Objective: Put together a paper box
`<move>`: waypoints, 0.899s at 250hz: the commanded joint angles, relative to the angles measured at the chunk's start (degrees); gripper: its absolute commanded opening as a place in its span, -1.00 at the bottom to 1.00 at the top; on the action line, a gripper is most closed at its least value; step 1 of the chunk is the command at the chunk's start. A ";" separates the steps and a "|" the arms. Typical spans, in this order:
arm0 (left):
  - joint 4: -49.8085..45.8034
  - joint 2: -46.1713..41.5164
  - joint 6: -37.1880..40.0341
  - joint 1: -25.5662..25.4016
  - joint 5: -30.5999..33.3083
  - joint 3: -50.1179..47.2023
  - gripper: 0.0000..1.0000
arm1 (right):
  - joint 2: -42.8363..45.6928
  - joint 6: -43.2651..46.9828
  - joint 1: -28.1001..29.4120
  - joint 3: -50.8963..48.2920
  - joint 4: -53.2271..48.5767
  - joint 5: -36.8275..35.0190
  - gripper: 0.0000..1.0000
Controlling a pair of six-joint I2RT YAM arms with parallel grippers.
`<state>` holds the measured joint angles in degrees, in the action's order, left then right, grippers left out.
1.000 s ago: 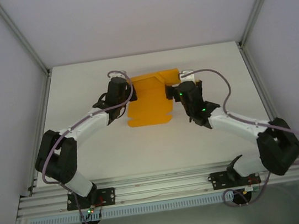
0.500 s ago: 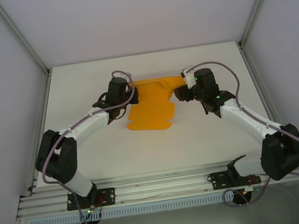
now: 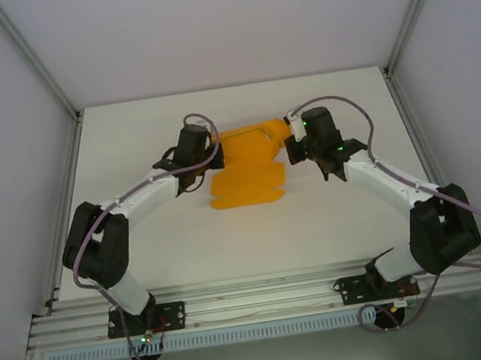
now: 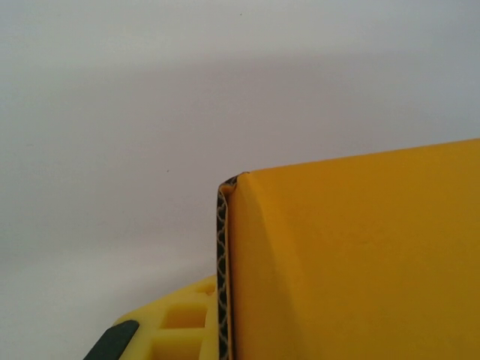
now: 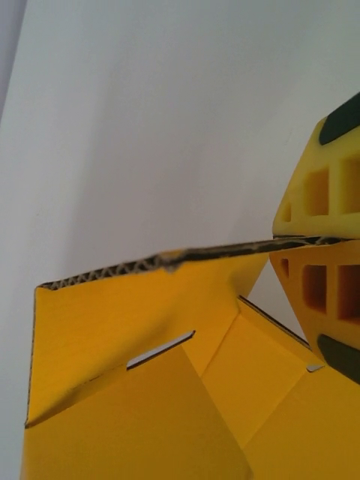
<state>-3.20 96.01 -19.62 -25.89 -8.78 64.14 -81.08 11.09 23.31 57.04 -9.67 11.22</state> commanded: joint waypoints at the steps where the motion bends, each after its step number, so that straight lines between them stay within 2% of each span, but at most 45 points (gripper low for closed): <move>1: -2.16 0.71 -0.92 -0.87 -0.73 2.62 -1.00 | -1.81 -5.16 2.75 1.35 -0.11 -10.86 -0.96; 52: -2.75 2.85 -1.92 -1.77 -1.95 4.78 -1.00 | -4.90 -9.20 9.52 3.55 0.07 -13.20 -0.92; 102: -2.21 2.85 -2.65 -2.26 -2.76 4.96 -1.00 | -5.67 -13.95 13.03 5.20 -0.78 -12.55 -0.90; 131: -2.25 2.94 -2.79 -2.32 -2.71 5.03 -1.00 | -5.36 -15.07 13.80 5.31 -0.61 -9.89 -0.84; 173: -2.47 3.39 -2.96 -2.32 -3.04 5.62 -1.00 | -5.83 -16.05 13.79 4.41 3.77 -0.90 -0.77; 196: -2.38 3.24 -2.88 -2.41 -3.53 5.60 -1.00 | -6.73 -15.23 13.78 4.72 4.73 0.01 -0.68; 225: -1.38 2.45 -2.36 -2.41 -4.45 4.77 -1.00 | -7.98 -14.07 13.72 5.43 6.12 1.54 -0.70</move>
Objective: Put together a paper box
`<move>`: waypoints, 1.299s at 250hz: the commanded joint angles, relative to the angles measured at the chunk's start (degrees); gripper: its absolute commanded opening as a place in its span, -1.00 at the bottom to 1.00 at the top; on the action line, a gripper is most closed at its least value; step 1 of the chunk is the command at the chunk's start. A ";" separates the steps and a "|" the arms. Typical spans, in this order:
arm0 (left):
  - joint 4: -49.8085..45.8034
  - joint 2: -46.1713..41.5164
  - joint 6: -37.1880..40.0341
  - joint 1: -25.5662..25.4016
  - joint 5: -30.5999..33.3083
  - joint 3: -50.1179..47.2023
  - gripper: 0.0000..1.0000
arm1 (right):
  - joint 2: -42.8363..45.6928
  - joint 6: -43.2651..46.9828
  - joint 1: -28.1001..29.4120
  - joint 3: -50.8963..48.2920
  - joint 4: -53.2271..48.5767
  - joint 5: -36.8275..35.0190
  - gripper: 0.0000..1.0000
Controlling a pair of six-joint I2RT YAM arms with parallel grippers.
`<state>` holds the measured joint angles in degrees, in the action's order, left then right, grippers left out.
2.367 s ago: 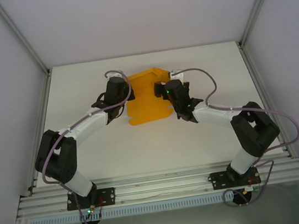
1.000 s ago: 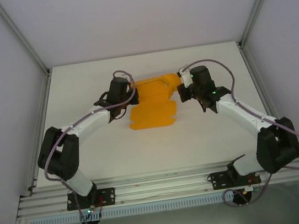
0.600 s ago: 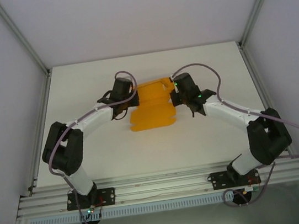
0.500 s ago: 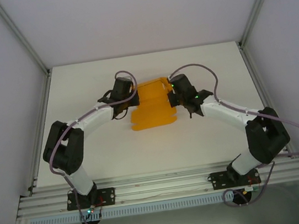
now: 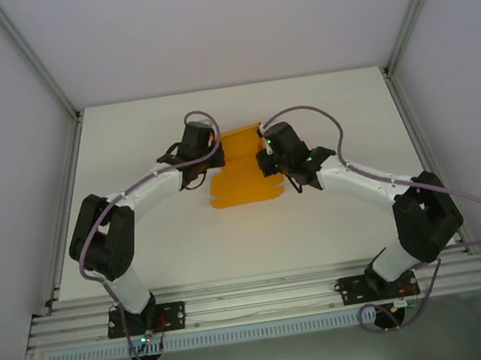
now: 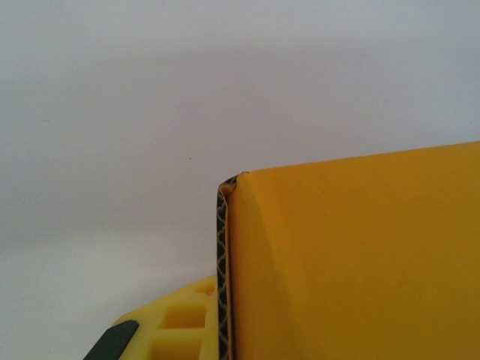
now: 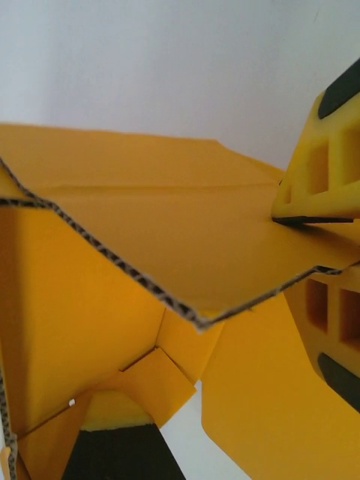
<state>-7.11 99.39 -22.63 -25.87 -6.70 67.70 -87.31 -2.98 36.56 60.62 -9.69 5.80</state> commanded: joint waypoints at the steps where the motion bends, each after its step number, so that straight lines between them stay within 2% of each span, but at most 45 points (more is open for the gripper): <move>1: 2.58 -0.95 0.70 -2.43 -6.55 1.20 -1.00 | -1.78 0.05 0.51 1.90 6.16 7.08 -0.70; 12: 2.96 -1.43 1.13 -2.43 -7.10 0.88 -1.00 | -2.01 0.63 0.49 1.89 6.77 8.27 -0.79; 42: 4.15 -2.62 2.27 -2.53 -7.72 -0.28 -1.00 | -2.40 1.65 -0.56 0.75 10.01 14.35 -0.81; 62: 3.88 -3.11 2.80 -2.52 -6.94 -0.59 -1.00 | -2.19 1.49 -1.48 0.45 10.14 16.97 -0.80; 93: 2.98 -3.27 3.29 -2.50 -5.22 -0.71 -1.00 | 0.55 1.01 -3.28 -1.45 10.00 16.91 -0.72; 125: 2.67 -3.18 3.90 -2.48 -3.46 -0.76 -1.00 | 5.00 2.00 -4.57 -2.82 5.34 14.03 -0.29; 159: 0.94 -2.75 5.00 -2.43 -0.45 -0.16 -1.00 | 13.02 4.48 -5.13 -4.63 -3.94 5.65 0.11; 186: 1.05 -2.59 6.25 -2.35 -0.16 -0.19 -1.00 | 20.98 5.12 -6.08 -8.19 -6.50 2.11 0.66; 212: 0.79 -2.41 7.18 -2.26 -0.02 0.27 -1.00 | 29.96 6.69 -8.05 -11.59 -5.69 2.31 1.00; 246: 0.86 -2.46 8.28 -2.26 -0.13 0.37 -1.00 | 35.80 5.64 -13.81 -11.44 -7.19 1.79 1.00; 276: 1.22 -2.69 8.34 -2.26 -0.55 0.23 -1.00 | 34.94 3.43 -18.76 -10.12 -9.70 -1.20 0.98; 307: 1.39 -2.63 8.33 -2.19 -0.76 0.33 -1.00 | 30.18 3.39 -23.48 -9.20 -11.68 4.76 0.76; 325: 1.57 -2.73 8.35 -2.32 -0.77 0.44 -1.00 | 26.92 6.75 -24.50 -9.41 -11.63 11.02 0.74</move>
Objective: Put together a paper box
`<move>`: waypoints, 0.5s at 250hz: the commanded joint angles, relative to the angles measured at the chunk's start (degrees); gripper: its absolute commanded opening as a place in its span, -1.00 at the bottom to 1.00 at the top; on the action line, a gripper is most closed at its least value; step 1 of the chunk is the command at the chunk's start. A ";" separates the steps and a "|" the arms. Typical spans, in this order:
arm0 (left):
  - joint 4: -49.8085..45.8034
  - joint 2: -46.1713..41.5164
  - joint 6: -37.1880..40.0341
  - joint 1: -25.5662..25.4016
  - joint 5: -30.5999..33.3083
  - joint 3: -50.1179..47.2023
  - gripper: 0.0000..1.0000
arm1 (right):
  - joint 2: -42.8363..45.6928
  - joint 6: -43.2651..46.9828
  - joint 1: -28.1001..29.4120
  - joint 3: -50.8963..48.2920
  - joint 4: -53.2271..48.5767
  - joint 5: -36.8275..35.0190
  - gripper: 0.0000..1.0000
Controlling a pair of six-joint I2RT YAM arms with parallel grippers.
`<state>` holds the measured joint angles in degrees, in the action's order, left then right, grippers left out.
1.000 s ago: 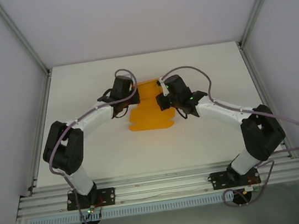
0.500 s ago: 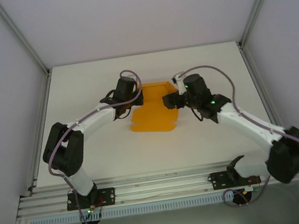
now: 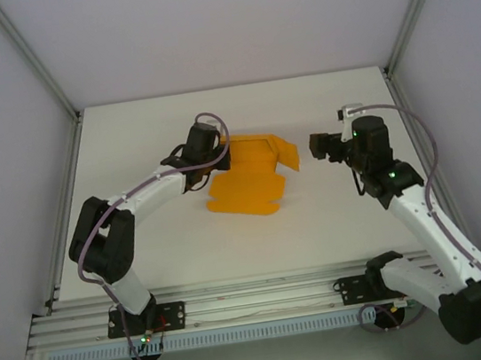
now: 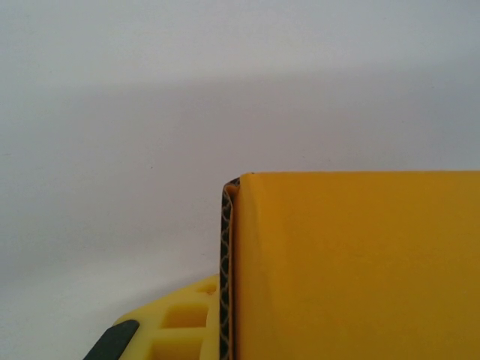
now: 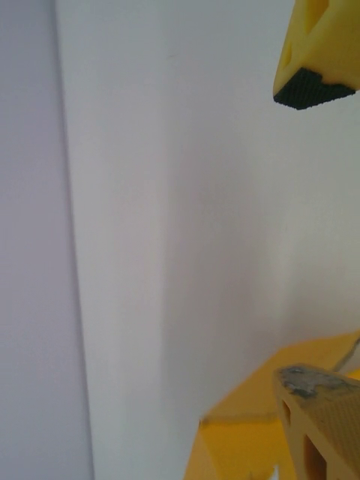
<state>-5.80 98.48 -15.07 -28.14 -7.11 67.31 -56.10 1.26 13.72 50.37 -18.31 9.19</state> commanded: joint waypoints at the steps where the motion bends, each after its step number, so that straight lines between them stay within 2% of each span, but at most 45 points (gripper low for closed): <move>1: 0.26 -1.85 0.72 -0.06 -0.40 0.87 -1.00 | -4.46 2.69 -1.71 0.86 -2.99 7.88 0.74; 28: 0.18 -1.97 0.76 0.04 -0.68 0.98 -1.00 | -9.30 7.83 -1.85 1.07 -1.51 17.49 0.73; 84: 0.61 -2.54 0.16 0.05 -0.86 1.15 -1.00 | -18.73 13.60 -1.37 5.44 -1.15 37.78 0.49; 101: 0.78 -2.57 0.18 0.03 -1.01 1.33 -1.00 | -21.21 15.09 -0.22 6.72 -1.59 40.49 0.43; 125: 0.66 -2.49 0.15 0.00 -0.57 1.53 -1.00 | -23.37 17.04 1.77 8.14 -2.17 39.97 0.40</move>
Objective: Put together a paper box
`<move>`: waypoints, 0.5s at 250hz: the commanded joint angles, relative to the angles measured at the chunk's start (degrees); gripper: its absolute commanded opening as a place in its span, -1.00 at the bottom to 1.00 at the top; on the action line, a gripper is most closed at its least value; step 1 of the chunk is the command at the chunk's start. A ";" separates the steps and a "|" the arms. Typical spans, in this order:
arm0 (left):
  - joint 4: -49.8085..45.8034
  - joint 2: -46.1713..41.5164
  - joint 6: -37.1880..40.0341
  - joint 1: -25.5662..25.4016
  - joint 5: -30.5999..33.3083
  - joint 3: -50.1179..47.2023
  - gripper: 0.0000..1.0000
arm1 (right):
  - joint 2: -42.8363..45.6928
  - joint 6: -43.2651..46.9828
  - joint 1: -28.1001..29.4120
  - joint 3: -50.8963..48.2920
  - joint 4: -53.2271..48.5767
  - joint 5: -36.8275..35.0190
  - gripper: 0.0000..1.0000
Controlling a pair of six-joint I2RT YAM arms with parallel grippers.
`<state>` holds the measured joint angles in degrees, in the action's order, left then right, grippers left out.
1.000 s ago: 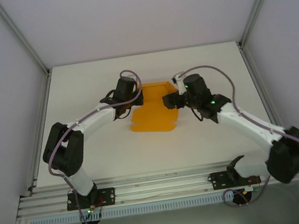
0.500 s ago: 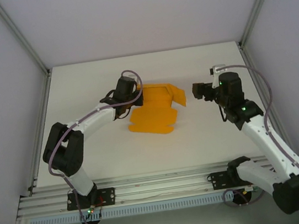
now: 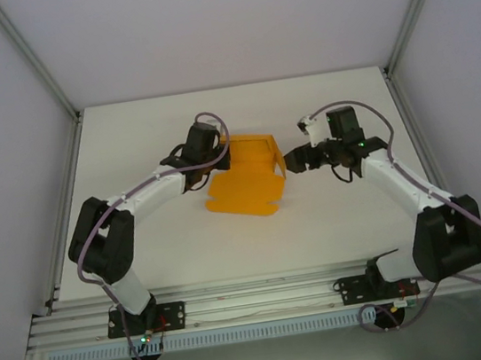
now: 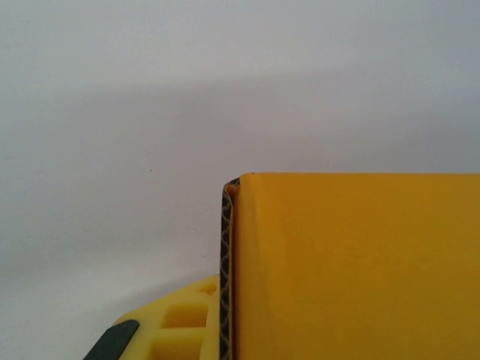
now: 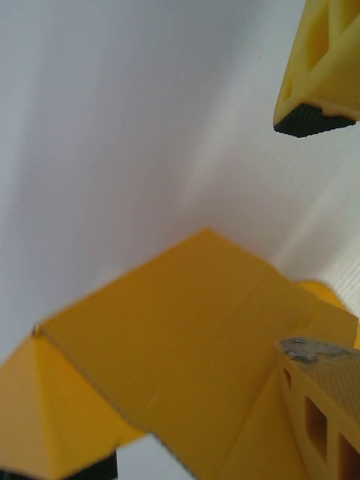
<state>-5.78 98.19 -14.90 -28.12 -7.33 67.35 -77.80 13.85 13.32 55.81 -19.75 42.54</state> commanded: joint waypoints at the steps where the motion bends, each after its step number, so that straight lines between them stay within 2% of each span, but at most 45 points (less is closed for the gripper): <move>1: 0.66 -2.21 0.01 -0.01 -0.33 1.43 -1.00 | -1.70 4.53 2.29 2.67 -0.73 6.60 0.40; 69: -0.82 -1.95 -0.22 -0.03 1.23 1.64 -1.00 | -3.83 6.19 4.59 2.46 2.50 7.56 0.40; 102: 0.36 -2.59 0.52 -0.01 -0.32 0.74 -1.00 | -5.39 4.24 5.22 3.45 3.80 3.03 0.40; 125: -0.05 -2.52 0.48 -0.01 0.18 0.84 -1.00 | -6.64 3.09 5.85 3.14 6.88 2.79 0.41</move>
<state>-6.00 98.04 -14.87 -28.12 -7.09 67.46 -82.94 18.02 18.22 57.45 -17.17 47.09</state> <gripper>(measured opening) 0.096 0.702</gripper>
